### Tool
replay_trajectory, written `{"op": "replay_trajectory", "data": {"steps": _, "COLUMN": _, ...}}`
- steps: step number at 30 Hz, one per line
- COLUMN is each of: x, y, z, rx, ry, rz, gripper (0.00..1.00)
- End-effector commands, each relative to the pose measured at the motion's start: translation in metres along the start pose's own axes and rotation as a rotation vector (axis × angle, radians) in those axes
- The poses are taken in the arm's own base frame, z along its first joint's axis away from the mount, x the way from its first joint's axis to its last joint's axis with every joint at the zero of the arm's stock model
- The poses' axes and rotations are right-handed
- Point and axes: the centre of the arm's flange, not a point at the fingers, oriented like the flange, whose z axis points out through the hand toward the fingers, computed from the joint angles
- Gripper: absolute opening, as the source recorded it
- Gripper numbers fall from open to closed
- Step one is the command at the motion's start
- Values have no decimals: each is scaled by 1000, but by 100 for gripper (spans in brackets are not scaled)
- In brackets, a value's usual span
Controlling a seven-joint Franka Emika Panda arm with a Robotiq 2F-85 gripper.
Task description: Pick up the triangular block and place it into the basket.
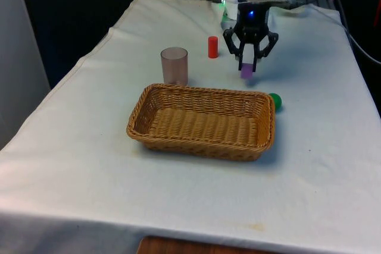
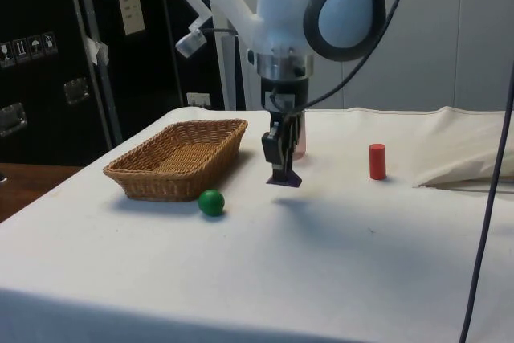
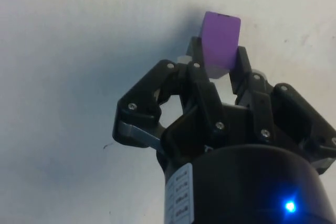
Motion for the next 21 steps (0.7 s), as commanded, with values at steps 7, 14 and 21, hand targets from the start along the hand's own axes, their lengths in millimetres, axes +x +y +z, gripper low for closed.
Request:
{"op": "replay_trajectory", "data": {"steps": 7, "x": 17, "y": -1, "z": -13, "rx": -2, "ry": 3, "rz": 7, "gripper": 33}}
{"op": "replay_trajectory", "data": {"steps": 14, "x": 33, "y": -3, "z": -27, "rx": 0, "ry": 9, "rz": 9, "gripper": 33}}
{"op": "replay_trajectory", "data": {"steps": 21, "x": 52, "y": -4, "z": -42, "rx": 2, "ry": 16, "rz": 10, "gripper": 33}}
